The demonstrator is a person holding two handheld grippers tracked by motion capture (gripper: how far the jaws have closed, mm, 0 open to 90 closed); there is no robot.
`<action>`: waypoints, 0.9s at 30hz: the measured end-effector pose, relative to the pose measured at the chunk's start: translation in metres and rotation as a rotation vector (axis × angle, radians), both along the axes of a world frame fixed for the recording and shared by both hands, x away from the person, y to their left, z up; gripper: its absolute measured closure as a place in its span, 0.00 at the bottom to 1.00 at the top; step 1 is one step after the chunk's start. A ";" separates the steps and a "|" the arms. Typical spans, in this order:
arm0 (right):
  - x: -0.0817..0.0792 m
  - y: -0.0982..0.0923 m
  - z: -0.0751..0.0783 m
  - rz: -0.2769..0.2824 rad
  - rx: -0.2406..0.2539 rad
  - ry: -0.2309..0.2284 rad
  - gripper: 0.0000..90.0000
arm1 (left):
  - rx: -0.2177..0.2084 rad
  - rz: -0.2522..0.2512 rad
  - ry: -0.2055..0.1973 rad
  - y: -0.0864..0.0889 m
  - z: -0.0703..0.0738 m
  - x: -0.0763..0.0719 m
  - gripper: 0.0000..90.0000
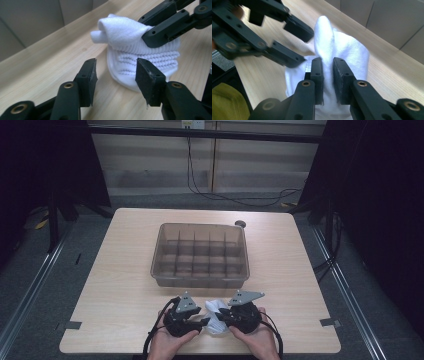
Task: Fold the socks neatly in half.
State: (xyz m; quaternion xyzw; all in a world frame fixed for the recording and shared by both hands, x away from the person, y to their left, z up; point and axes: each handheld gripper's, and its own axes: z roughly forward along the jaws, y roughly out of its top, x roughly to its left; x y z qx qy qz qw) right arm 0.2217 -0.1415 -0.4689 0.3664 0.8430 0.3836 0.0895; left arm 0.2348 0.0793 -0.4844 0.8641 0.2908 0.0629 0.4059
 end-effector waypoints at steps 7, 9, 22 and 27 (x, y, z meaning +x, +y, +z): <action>0.002 -0.002 0.000 -0.015 -0.027 0.001 0.89 | 0.007 -0.017 0.018 0.006 0.002 -0.006 0.51; 0.002 -0.003 -0.001 -0.022 -0.027 0.002 0.89 | 0.031 -0.017 0.027 0.005 -0.003 -0.005 0.50; -0.001 0.000 0.005 0.035 0.027 0.039 0.78 | 0.100 0.014 0.002 -0.008 -0.012 0.002 0.45; 0.002 -0.012 0.012 0.024 0.161 0.057 0.74 | 0.110 0.015 -0.020 -0.008 -0.013 0.002 0.46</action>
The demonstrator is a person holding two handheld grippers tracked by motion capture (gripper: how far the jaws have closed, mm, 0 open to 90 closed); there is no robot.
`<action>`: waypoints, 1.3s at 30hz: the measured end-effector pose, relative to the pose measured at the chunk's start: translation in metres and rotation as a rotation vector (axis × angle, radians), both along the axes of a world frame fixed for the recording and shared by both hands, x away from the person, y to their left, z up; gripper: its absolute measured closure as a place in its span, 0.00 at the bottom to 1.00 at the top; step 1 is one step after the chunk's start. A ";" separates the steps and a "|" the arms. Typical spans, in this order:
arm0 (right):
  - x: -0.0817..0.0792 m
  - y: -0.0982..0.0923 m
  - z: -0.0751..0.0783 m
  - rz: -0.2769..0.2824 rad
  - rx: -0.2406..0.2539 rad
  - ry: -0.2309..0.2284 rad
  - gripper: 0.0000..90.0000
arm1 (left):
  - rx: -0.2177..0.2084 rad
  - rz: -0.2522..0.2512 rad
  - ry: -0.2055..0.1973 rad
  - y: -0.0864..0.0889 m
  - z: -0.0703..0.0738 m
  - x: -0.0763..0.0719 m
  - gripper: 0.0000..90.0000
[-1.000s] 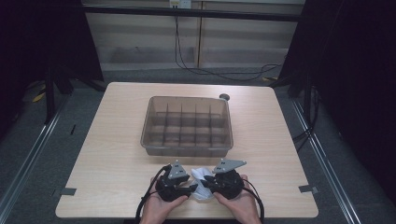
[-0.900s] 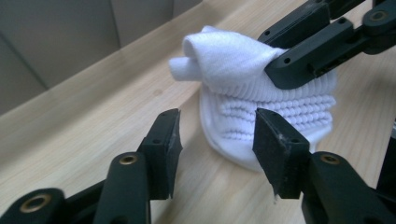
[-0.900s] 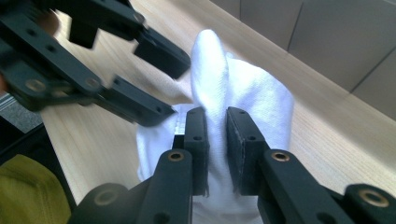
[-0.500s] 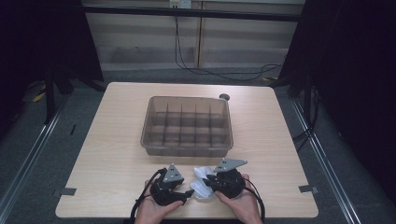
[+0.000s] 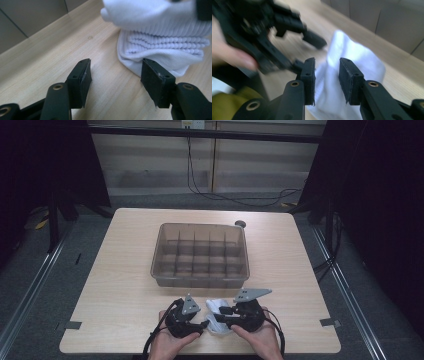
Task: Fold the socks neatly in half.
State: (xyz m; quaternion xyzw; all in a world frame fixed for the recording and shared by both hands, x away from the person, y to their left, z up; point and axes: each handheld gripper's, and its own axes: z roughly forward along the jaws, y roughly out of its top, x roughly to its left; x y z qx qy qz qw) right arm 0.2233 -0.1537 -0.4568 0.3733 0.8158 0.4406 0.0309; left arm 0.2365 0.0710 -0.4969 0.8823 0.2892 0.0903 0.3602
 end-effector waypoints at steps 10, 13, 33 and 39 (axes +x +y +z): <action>0.011 -0.030 -0.002 -0.187 -0.044 -0.003 0.96 | 0.010 -0.011 -0.019 -0.004 0.000 0.000 0.63; 0.009 -0.025 -0.008 -0.141 -0.036 0.015 0.98 | 0.006 0.000 -0.031 -0.007 0.000 0.000 0.63; 0.000 0.018 -0.024 0.010 -0.088 0.016 1.00 | -0.028 0.066 -0.037 -0.003 0.010 0.012 0.55; -0.001 0.020 -0.023 0.032 -0.113 -0.003 1.00 | -0.119 0.068 -0.056 0.000 0.028 0.024 0.48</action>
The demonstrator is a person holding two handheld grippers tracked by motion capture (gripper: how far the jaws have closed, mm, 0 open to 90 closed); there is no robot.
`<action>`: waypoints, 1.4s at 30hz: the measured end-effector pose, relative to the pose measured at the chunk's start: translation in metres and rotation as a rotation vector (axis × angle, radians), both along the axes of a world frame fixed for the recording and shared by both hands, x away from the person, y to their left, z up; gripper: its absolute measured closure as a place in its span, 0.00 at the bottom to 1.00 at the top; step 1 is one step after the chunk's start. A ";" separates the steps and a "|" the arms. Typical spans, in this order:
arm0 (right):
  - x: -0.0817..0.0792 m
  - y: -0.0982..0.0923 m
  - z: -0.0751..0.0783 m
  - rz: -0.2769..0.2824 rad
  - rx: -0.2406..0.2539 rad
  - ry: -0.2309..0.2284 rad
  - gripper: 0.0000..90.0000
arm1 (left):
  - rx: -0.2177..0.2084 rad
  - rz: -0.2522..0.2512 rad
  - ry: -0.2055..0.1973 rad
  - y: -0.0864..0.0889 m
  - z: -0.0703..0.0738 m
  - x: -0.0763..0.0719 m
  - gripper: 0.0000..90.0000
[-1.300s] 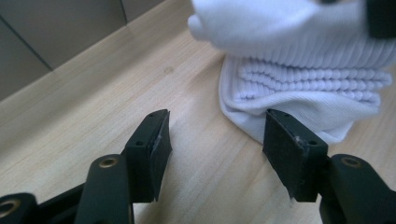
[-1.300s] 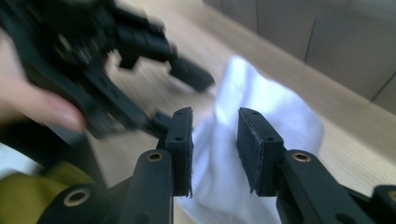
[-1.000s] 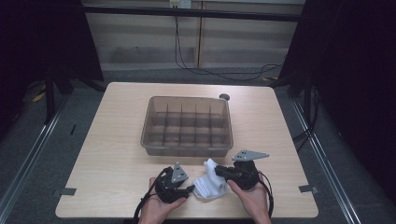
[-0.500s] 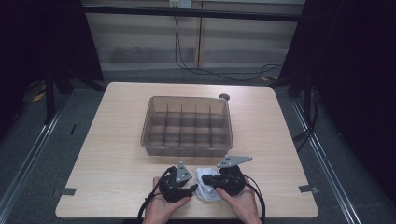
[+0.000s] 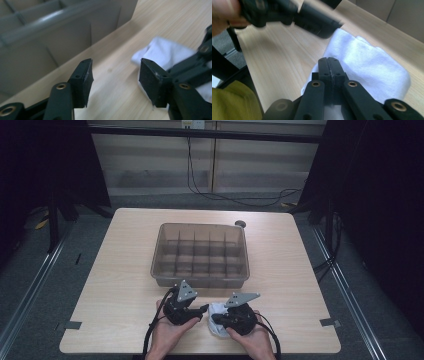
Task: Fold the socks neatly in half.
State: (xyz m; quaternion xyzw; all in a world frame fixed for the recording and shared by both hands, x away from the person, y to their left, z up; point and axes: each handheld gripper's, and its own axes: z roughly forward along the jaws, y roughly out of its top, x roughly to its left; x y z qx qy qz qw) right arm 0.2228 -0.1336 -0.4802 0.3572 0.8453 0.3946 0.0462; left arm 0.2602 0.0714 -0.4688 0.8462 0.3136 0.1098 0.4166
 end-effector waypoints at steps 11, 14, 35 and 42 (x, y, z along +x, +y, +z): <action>-0.001 -0.001 0.001 0.010 -0.006 -0.009 0.99 | -0.034 0.006 -0.004 -0.008 0.006 0.004 0.43; -0.001 0.000 0.001 0.015 -0.010 -0.014 0.98 | -0.027 -0.013 0.013 -0.013 0.005 0.007 0.40; -0.005 -0.042 0.021 -0.134 0.023 -0.005 0.84 | 0.064 -0.036 0.024 -0.021 -0.005 0.003 0.42; -0.013 -0.028 0.011 -0.113 -0.064 -0.015 0.53 | 0.034 -0.051 -0.005 -0.020 0.003 -0.006 0.40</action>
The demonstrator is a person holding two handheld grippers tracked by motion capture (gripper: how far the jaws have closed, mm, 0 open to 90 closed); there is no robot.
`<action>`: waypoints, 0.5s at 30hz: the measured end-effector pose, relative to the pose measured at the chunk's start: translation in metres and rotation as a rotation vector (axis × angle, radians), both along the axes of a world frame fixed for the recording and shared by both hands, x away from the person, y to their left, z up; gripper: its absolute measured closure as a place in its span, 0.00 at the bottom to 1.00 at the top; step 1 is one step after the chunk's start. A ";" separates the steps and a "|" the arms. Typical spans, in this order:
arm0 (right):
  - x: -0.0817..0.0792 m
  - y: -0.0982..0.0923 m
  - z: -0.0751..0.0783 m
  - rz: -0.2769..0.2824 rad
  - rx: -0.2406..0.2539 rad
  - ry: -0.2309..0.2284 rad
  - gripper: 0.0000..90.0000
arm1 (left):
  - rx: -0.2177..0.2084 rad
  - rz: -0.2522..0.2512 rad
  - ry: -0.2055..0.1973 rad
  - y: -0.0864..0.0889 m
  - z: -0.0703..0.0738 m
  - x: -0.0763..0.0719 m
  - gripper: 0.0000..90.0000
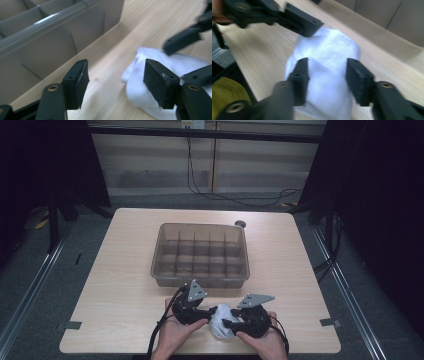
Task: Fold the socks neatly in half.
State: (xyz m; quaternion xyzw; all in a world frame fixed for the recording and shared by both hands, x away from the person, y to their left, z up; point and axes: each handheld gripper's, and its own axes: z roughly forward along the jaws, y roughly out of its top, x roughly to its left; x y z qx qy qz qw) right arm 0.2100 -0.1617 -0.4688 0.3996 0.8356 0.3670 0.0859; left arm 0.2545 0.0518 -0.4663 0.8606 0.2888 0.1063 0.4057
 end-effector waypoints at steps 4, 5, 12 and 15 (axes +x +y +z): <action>0.002 0.003 -0.005 0.005 -0.009 0.016 0.41 | 0.032 -0.034 0.002 -0.002 -0.001 -0.005 0.38; 0.002 0.004 -0.007 0.014 -0.006 0.023 0.41 | 0.049 -0.050 0.004 -0.001 -0.002 -0.008 0.38; 0.004 0.009 -0.011 0.015 -0.065 -0.004 0.43 | 0.065 -0.051 0.037 -0.002 -0.016 -0.011 0.38; 0.006 0.008 -0.012 0.001 -0.059 -0.005 0.43 | 0.067 -0.053 0.036 -0.003 -0.018 -0.008 0.37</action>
